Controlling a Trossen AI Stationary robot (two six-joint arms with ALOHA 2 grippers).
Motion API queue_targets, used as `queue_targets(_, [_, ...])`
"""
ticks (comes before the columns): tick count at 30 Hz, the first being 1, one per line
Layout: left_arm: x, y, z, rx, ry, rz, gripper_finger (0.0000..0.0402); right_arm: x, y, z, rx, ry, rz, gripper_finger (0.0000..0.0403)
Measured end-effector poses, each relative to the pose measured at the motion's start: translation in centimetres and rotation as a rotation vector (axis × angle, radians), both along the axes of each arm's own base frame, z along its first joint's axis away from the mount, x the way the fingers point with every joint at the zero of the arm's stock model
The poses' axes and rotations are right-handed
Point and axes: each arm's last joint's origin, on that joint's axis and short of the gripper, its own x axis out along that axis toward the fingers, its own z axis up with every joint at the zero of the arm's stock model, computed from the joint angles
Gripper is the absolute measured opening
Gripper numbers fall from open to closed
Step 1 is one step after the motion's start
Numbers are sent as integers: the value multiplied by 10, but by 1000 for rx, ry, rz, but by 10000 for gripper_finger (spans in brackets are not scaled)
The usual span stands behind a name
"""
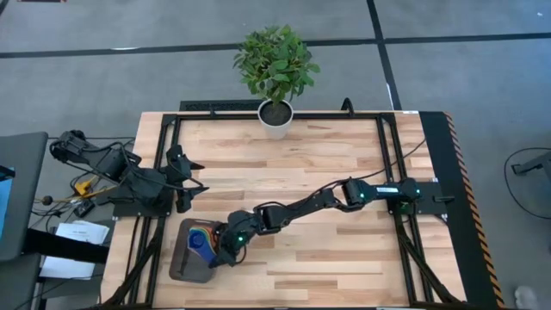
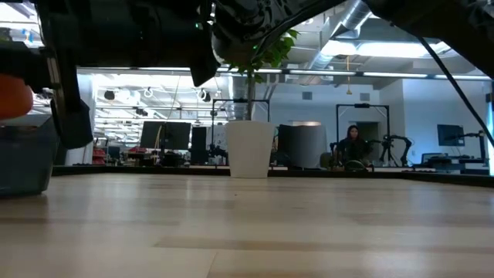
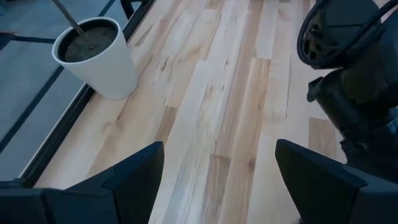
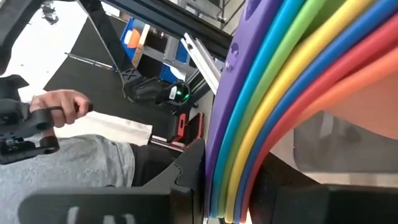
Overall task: Nest measuring cups in basket
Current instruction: Put the nested measuring cups into the black bin
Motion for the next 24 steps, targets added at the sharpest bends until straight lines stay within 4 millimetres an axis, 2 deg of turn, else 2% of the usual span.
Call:
queue_targets(9, [0,0,0,5,0,-3,300,-7,23,-1,10,24,60,103])
queue_targets(17, [0,0,1,19,-3,-11,300,-3,7,-4,9,59,21,103])
queue_targets(24, [0,0,1,22,-2,-11,300,-2,1,-5,24,80,39,103])
